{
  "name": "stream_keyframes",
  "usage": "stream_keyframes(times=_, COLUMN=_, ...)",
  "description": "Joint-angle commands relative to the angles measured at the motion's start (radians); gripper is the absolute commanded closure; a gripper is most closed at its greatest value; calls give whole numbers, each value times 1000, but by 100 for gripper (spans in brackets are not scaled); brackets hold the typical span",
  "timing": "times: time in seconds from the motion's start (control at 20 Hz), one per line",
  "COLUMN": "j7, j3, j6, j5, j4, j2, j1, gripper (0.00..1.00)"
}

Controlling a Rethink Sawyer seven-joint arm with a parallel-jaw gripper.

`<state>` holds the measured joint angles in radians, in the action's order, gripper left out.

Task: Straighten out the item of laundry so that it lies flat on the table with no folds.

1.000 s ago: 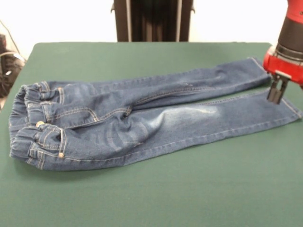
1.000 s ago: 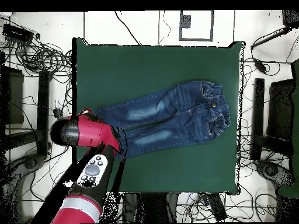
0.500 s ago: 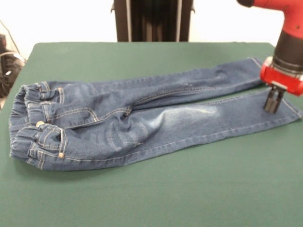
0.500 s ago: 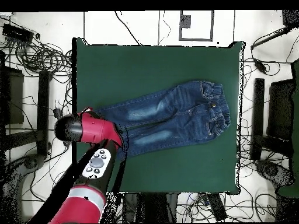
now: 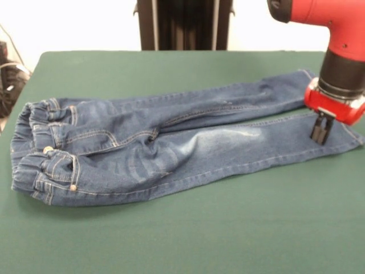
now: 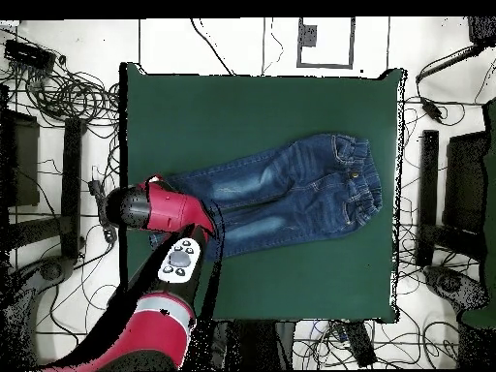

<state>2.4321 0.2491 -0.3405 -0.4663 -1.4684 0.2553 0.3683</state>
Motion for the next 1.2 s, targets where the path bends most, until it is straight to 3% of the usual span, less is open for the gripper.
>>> stream_keyframes(times=0.05, j7=63, j3=-126, j6=23, j5=34, j4=66, j2=-149, j1=-10, gripper=100)
stream_keyframes(times=0.25, j7=132, j3=-134, j6=6, j5=-3, j4=71, j2=-149, j1=17, gripper=100)
stream_keyframes(times=0.8, j7=348, j3=-45, j6=-112, j5=-131, j4=126, j2=-160, j1=146, gripper=100)
stream_keyframes(times=1.2, j7=379, j3=3, j6=-152, j5=-194, j4=159, j2=-185, j1=195, gripper=100)
